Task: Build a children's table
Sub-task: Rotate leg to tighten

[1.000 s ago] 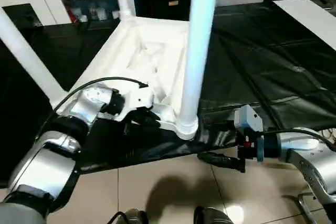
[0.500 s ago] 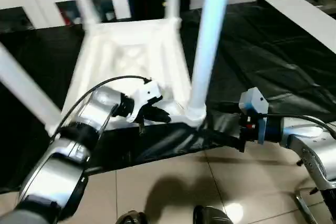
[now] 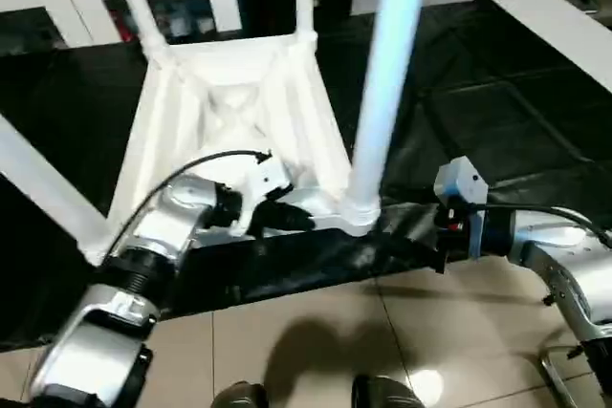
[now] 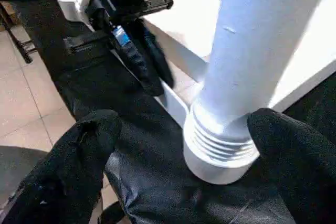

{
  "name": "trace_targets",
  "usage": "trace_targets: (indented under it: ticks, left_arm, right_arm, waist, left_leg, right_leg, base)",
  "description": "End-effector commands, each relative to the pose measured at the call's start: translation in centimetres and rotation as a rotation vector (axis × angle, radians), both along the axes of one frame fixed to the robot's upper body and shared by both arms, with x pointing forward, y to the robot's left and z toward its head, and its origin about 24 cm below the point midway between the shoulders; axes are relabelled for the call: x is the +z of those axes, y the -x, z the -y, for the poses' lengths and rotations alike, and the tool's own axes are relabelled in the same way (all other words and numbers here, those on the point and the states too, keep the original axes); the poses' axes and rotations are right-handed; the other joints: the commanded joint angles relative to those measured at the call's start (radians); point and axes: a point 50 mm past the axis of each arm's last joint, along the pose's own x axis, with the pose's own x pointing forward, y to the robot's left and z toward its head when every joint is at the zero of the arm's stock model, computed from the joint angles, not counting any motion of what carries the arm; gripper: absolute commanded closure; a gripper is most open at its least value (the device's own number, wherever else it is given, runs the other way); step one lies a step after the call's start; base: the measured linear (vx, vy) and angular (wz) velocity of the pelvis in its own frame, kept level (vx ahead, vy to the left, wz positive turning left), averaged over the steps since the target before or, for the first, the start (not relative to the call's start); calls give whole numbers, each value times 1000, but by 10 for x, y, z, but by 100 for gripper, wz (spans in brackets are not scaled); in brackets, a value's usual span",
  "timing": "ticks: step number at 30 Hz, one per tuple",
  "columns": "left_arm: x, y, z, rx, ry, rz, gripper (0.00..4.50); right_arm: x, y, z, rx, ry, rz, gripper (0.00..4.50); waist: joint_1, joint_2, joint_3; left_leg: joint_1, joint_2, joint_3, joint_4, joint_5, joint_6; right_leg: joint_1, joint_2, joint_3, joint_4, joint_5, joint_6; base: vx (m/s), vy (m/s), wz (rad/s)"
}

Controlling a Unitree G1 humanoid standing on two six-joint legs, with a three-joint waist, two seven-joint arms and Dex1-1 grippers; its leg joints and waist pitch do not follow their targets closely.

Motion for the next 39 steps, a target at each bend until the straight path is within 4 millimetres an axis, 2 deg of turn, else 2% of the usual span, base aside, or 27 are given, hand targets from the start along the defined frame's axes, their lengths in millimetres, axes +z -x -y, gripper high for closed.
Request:
trace_targets:
  ticks: [1,5,6,7,8,13,17,21,22,23,24,29,30,31,32,33,34,35,36,39]
  left_arm:
    - [-7,0,-7,29,-29,7,374]
    - [-9,-1,-12,22,-99,3,374]
    - [-8,-1,-13,22,-100,2,374]
    - [-8,-1,-14,23,-99,1,374]
    - [-8,0,-17,2,-125,-13,374]
    - [-11,1,-21,-44,-187,-2,411]
    - [-8,0,-20,-53,-171,9,440]
    - [1,3,-12,-126,-51,12,447]
    - [2,4,-11,-142,-40,11,447]
    - [2,7,-10,-183,-31,7,447]
    - [2,8,-10,-195,-29,6,447]
    - [-3,17,-10,-309,-67,-10,447]
    - [-4,18,-10,-323,-77,-9,447]
    - [-5,19,-10,-339,-89,-3,447]
    - [-5,20,-10,-353,-96,0,450]
    - [-5,20,-10,-356,-98,0,450]
    - [-5,22,-9,-374,-107,2,450]
    - [-4,22,-7,-385,-112,15,450]
    - [-4,22,-7,-386,-112,16,450]
    - [-2,19,-5,-383,-118,34,450]
  right_arm:
    - [1,1,-2,20,1,7,0]
    - [3,1,-1,21,3,11,0]
    - [3,1,-1,21,3,11,0]
    - [3,1,-1,21,2,11,0]
    - [3,2,-1,21,4,10,0]
    - [2,2,-1,22,6,10,0]
    - [3,0,0,17,2,22,0]
    - [7,-5,2,1,-13,42,0]
    - [7,-6,3,1,-16,42,0]
    - [8,-8,4,2,-17,42,0]
    - [8,-8,5,3,-18,43,0]
    - [12,-14,6,77,-30,58,0]
    - [12,-15,5,90,-36,53,0]
    - [11,-16,5,110,-43,40,0]
    - [11,-16,4,132,-48,27,28]
    - [11,-16,4,138,-50,23,28]
    - [10,-17,2,172,-57,0,35]
    - [8,-18,-1,219,-58,-27,39]
    - [8,-18,-2,223,-59,-29,65]
    - [4,-23,-8,272,-60,-59,75]
  waist:
    - [3,-23,-86]
    - [1,-24,-79]
    - [0,-17,-77]
    - [-4,-22,-76]
    - [-6,-22,-76]
    - [-15,-21,-74]
    - [-19,-23,-75]
    - [-19,-22,-80]
    - [-18,-20,-82]
    - [-18,-27,-88]
    - [-14,-23,-87]
    - [2,-21,-92]
    - [6,-20,-92]
    - [10,-22,-92]
    - [15,-20,-93]
    - [17,-19,-92]
    - [21,-26,-94]
    - [25,-27,-93]
    - [28,-24,-93]
    - [29,-26,-94]
  left_leg:
    - [5,35,-12,-61,-203,121]
    - [10,33,-14,-63,-235,103]
    - [11,33,-15,-64,-243,98]
    - [8,31,-17,-64,-255,91]
    - [11,29,-17,-64,-266,86]
    - [14,28,-19,-63,-291,82]
    - [13,29,-19,-64,-290,84]
    - [9,33,-19,-65,-263,93]
    - [9,34,-17,-64,-253,98]
    - [7,34,-15,-63,-231,105]
    - [6,36,-15,-63,-213,113]
    - [6,41,-9,-61,-169,129]
    - [8,42,-9,-61,-167,131]
    - [9,43,-8,-62,-166,131]
    - [10,46,-8,-62,-167,130]
    - [10,47,-8,-63,-169,129]
    - [11,48,-8,-63,-171,127]
    - [11,49,-8,-64,-172,124]
    - [13,49,-8,-63,-177,122]
    - [11,48,-8,-63,-180,112]
  right_leg:
    - [59,-55,33,-86,-433,-162]
    - [55,-58,31,-96,-540,-118]
    - [54,-58,30,-98,-556,-113]
    - [56,-57,28,-101,-580,-98]
    - [53,-57,27,-105,-603,-87]
    - [48,-56,25,-112,-638,-71]
    - [48,-57,26,-110,-627,-78]
    - [51,-58,31,-101,-561,-108]
    - [51,-60,33,-97,-531,-125]
    - [56,-59,34,-92,-489,-141]
    - [56,-61,37,-87,-456,-158]
    - [61,-61,40,-74,-373,-194]
    - [59,-61,40,-73,-369,-197]
    - [59,-60,41,-71,-364,-202]
    - [60,-61,40,-70,-362,-206]
    - [60,-61,40,-69,-361,-207]
    - [61,-61,40,-68,-361,-208]
    - [60,-62,41,-69,-370,-208]
    - [59,-63,40,-67,-374,-212]
    - [59,-65,40,-68,-386,-210]
  base:
    - [0,0,0]
    - [0,0,0]
    - [0,0,0]
    - [0,0,0]
    - [0,0,0]
    - [0,0,0]
    - [0,0,0]
    - [0,0,0]
    - [0,0,0]
    - [0,0,0]
    - [0,0,0]
    - [0,0,0]
    - [0,0,0]
    - [0,0,0]
    - [0,0,0]
    - [0,0,0]
    - [0,0,0]
    - [0,0,0]
    - [0,0,0]
    - [0,0,0]
